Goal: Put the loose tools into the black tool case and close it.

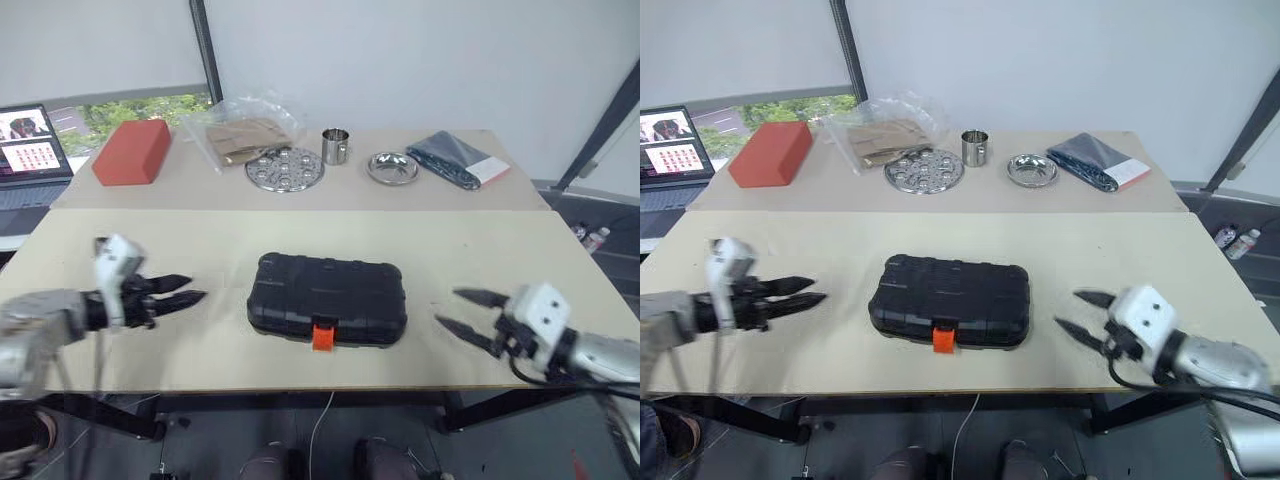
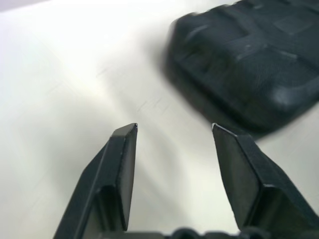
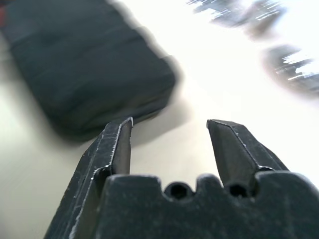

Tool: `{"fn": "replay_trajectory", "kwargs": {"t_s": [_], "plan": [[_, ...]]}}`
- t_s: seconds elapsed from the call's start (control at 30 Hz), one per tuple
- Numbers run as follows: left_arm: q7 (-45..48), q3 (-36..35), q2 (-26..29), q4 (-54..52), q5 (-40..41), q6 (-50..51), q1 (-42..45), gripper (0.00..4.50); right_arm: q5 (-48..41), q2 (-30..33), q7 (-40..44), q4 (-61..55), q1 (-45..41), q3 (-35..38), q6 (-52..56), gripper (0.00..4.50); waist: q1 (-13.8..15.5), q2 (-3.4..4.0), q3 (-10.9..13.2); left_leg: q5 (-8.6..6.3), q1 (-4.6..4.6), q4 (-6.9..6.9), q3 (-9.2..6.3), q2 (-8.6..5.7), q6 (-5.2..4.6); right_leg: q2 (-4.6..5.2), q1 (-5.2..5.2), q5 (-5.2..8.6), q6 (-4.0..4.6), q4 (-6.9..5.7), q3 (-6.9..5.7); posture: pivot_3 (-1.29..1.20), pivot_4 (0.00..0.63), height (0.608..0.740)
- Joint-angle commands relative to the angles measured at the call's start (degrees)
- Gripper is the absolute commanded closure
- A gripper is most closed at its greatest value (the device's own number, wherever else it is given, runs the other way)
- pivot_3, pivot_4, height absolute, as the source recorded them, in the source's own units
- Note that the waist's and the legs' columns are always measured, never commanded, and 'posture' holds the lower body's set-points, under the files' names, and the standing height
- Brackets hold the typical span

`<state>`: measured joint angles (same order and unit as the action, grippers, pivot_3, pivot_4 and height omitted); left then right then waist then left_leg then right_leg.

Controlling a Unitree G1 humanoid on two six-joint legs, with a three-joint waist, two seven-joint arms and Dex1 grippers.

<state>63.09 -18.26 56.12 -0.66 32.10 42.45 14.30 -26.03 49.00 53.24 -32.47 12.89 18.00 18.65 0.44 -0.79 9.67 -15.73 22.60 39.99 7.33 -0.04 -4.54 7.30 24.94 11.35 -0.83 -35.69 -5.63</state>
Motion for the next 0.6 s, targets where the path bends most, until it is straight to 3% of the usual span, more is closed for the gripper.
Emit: {"fn": "replay_trajectory", "kwargs": {"t_s": [0.03,0.07,0.17,0.23,0.33,0.43,0.6], "plan": [[-1.25,10.97,-5.60,13.12,-9.83,-12.48,13.89,2.67,-0.84,2.39,4.47,-4.24,1.98,-4.50,0.91,2.64,1.52,0.11,-0.01,-0.01,-0.09,0.01,-0.01,-0.04,0.01,0.06,-0.03,0.00,0.00,0.00,-0.04,0.00,0.150,0.734],[-1.42,13.96,-7.90,17.53,-12.81,-16.25,18.36,2.75,0.27,2.64,4.86,-4.21,1.47,-6.62,0.43,2.86,2.03,0.05,-0.02,-0.18,-0.24,0.06,-0.11,-0.10,-0.30,0.08,-0.08,0.00,0.02,0.02,-0.08,0.00,0.150,0.734],[-1.59,19.35,-14.01,29.90,-18.87,-25.54,28.52,3.86,2.78,2.38,3.76,-3.07,-2.66,-11.47,0.87,4.02,2.47,-0.20,-0.10,-0.17,-0.14,0.15,-0.13,-0.06,-0.40,0.09,-0.21,-0.42,0.07,0.38,-0.09,0.00,0.150,0.734],[-3.03,22.30,-19.19,40.37,-22.92,-32.87,35.72,4.45,4.96,2.37,4.01,-2.08,-5.43,-15.09,0.27,4.49,2.31,-0.34,-0.18,0.05,0.37,0.37,-0.11,-0.04,-0.07,-0.01,-0.08,-0.65,0.07,0.46,-0.12,0.00,0.150,0.734],[-9.16,25.35,-26.64,55.95,-29.01,-43.99,45.66,4.45,7.38,1.85,4.62,-0.87,-9.44,-19.85,-0.39,4.49,1.98,-0.49,-0.20,0.38,1.15,0.88,-0.12,-0.04,-0.92,-0.29,0.37,-0.97,0.29,0.45,-0.17,0.00,0.150,0.734],[-10.55,25.74,-30.40,64.62,-31.32,-49.33,50.67,4.45,8.34,1.12,4.11,0.04,-12.29,-22.31,0.45,4.49,1.52,-0.52,-0.19,0.29,1.41,0.91,-0.15,-0.12,-1.12,-0.36,0.37,-0.99,0.09,0.60,-0.38,0.00,0.150,0.734],[9.86,31.03,-33.34,69.32,-35.49,-53.39,51.42,4.45,14.58,-0.80,0.46,6.86,-18.82,-25.28,-0.05,4.49,0.54,-0.51,-0.18,0.22,1.55,0.84,-0.05,-0.15,-1.21,-0.44,0.33,-0.91,-0.22,0.73,-0.54,0.00,0.150,0.734]]}}
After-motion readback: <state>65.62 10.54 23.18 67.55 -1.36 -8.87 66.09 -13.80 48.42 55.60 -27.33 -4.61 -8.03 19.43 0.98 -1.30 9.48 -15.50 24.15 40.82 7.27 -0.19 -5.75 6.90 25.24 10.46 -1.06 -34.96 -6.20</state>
